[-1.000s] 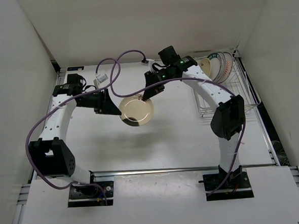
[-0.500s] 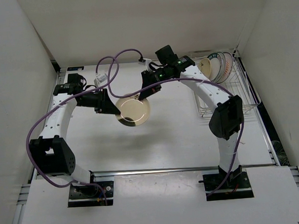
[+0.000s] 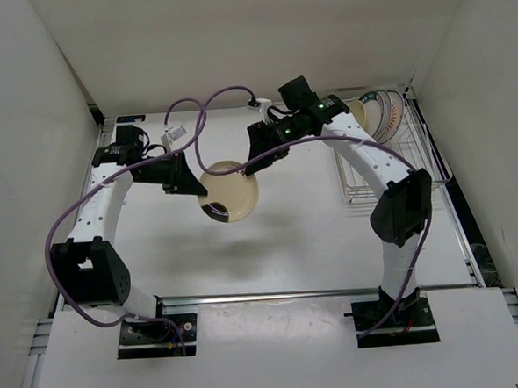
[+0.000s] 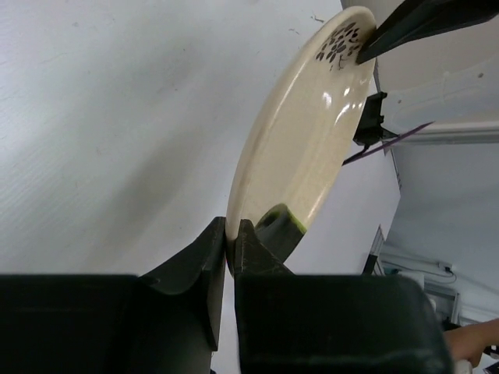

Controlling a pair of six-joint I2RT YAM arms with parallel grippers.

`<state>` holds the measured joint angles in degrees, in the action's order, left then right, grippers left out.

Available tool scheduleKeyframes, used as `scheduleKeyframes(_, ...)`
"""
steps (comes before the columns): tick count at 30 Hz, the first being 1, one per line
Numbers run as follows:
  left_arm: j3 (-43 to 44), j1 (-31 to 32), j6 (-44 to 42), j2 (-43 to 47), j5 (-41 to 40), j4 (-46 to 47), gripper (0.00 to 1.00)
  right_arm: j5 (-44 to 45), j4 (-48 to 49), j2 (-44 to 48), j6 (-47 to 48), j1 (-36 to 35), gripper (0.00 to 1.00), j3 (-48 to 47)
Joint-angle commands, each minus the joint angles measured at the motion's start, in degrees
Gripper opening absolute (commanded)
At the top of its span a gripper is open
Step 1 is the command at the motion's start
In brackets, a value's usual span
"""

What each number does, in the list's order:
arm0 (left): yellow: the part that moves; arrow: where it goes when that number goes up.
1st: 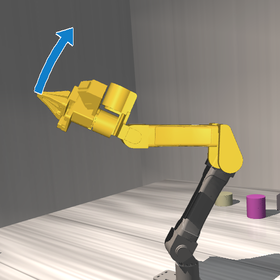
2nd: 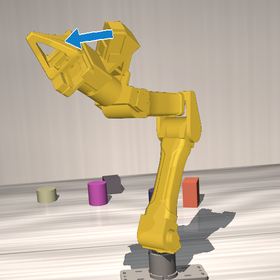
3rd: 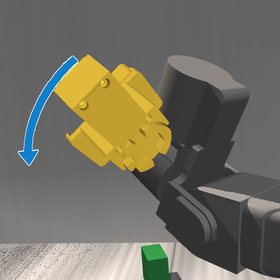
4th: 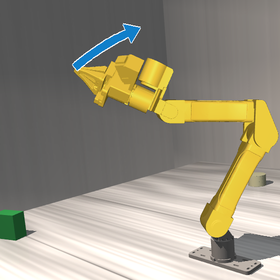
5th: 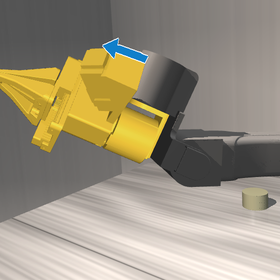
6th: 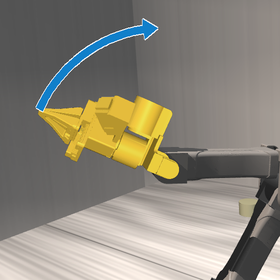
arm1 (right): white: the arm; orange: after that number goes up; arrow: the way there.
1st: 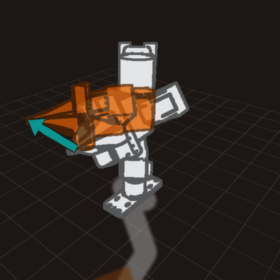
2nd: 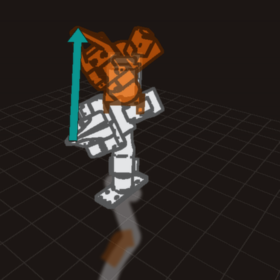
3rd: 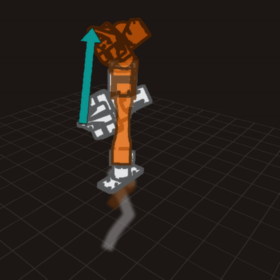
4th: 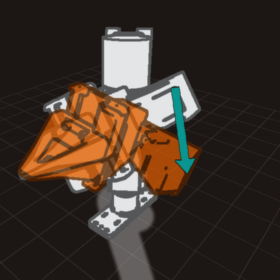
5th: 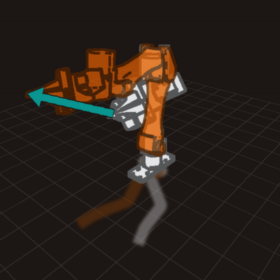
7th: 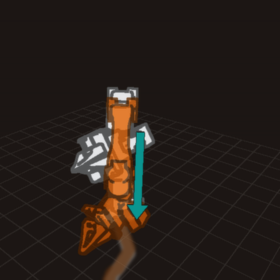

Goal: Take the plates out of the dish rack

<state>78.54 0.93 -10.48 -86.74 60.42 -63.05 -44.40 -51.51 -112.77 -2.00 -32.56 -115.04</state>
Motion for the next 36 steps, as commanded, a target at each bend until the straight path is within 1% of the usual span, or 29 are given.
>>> scheduleKeyframes(1, -0.84, 0.30, 3.78, 3.85, -0.74, 3.45, 0.10, 5.35, -0.79, 5.46, 4.80, 2.93, 0.83, 1.57)
scheduleKeyframes(2, -1.54, 0.30, 4.58, 3.86, -1.62, 4.15, 0.10, 6.77, -1.31, 6.85, 5.60, 3.46, 0.86, 1.58)
scheduleKeyframes(3, -1.55, 0.30, 5.46, 4.38, -2.84, 5.64, 0.10, 8.18, -1.32, 7.47, 6.47, 4.86, 0.86, 2.10)
scheduleKeyframes(4, -2.42, 0.30, 7.73, 4.39, -6.16, 6.44, 0.10, 9.24, -2.10, 8.17, 7.70, 5.74, 0.87, 2.89)
scheduleKeyframes(8, -5.76, 0.30, 12.39, 4.39, -11.64, 10.04, 0.10, 12.58, -3.51, 13.96, 10.51, 11.45, 0.88, 5.79)
scheduleKeyframes(9, -6.29, 0.30, 13.37, 3.86, -11.64, 10.74, 0.10, 13.19, -4.38, 15.11, 11.40, 13.72, 0.90, 6.49)
scheduleKeyframes(11, -6.30, -0.23, 15.57, 1.85, -12.17, 11.89, 0.10, 14.26, -6.41, 18.80, 14.73, 16.02, 0.93, 9.04)
scheduleKeyframes(13, -3.76, -2.24, 16.89, -2.19, -10.07, 11.89, 0.10, 14.96, -8.86, 21.18, 16.49, 20.06, 0.94, 11.41)
scheduleKeyframes(14, -2.62, -4.25, 17.51, -4.03, -6.93, 11.89, 0.10, 14.96, -9.83, 23.36, 18.33, 23.21, 0.96, 11.94)
scheduleKeyframes(15, 0.44, -5.31, 18.21, -6.05, -5.42, 11.89, 0.10, 14.96, -10.62, 24.52, 18.96, 24.98, 0.96, 12.56)
scheduleKeyframes(16, 2.30, -6.28, 18.21, -10.51, -4.19, 11.37, 0.10, 14.35, -11.42, 25.66, 19.66, 26.82, 0.96, 13.09)
scheduleKeyframes(17, 4.40, -8.12, 19.00, -12.90, -3.48, 11.37, 0.10, 14.34, -12.64, 27.93, 20.36, 30.67, 0.97, 14.22)
scheduleKeyframes(18, 6.51, -9.01, 20.05, -15.19, -2.51, 10.67, 0.10, 13.82, -13.26, 29.17, 22.02, 32.62, 0.98, 15.02)
scheduleKeyframes(19, 10.97, -9.88, 20.06, -19.74, -1.89, 10.66, 0.10, 13.82, -13.79, 31.71, 22.91, 34.56, 0.98, 16.68)
scheduleKeyframes(20, 13.37, -11.63, 20.93, -22.05, -1.19, 10.14, 0.10, 13.82, -14.67, 32.95, 23.96, 38.23, 0.98, 17.56)
scheduleKeyframes(21, 15.91, -12.43, 21.64, -24.33, -1.19, 10.14, 0.10, 13.82, -15.28, 34.27, 26.41, 40.10, 1.00, 18.53)
scheduleKeyframes(22, 21.25, -13.23, 21.64, -28.88, -1.19, 9.61, 0.10, 13.82, -15.81, 36.72, 27.65, 43.68, 1.00, 19.50)
scheduleKeyframes(24, 26.90, -15.42, 22.16, -33.47, -1.71, 9.61, 0.10, 14.34, -17.04, 39.28, 30.63, 47.22, 1.00, 22.57)
scheduleKeyframes(25, 32.06, -16.13, 22.69, -35.58, -2.41, 9.61, 0.10, 14.34, -17.57, 41.73, 31.78, 48.89, 1.00, 23.54)
scheduleKeyframes(26, 34.46, -16.83, 22.70, -39.52, -2.42, 9.61, 0.10, 13.73, -18.19, 42.89, 32.75, 52.04, 1.00, 25.38)
scheduleKeyframes(28, 39.03, -18.50, 22.70, -43.15, -2.94, 9.61, 0.10, 13.21, -20.03, 46.04, 35.39, 54.78, 1.00, 27.32)
scheduleKeyframes(29, 42.71, -19.03, 22.70, -46.03, -2.94, 9.61, 0.10, 13.20, -20.82, 47.02, 36.09, 56.79, 1.00, 28.29)
scheduleKeyframes(32, 48.17, -20.44, 22.70, -49.57, -4.96, 11.09, 0.10, 12.67, -24.51, 50.36, 39.16, 58.92, 1.00, 31.54)
scheduleKeyframes(36, 51.88, -22.89, 23.93, -54.49, -8.91, 11.72, 0.10, 12.67, -27.41, 53.17, 40.41, 59.54, 1.00, 33.22)
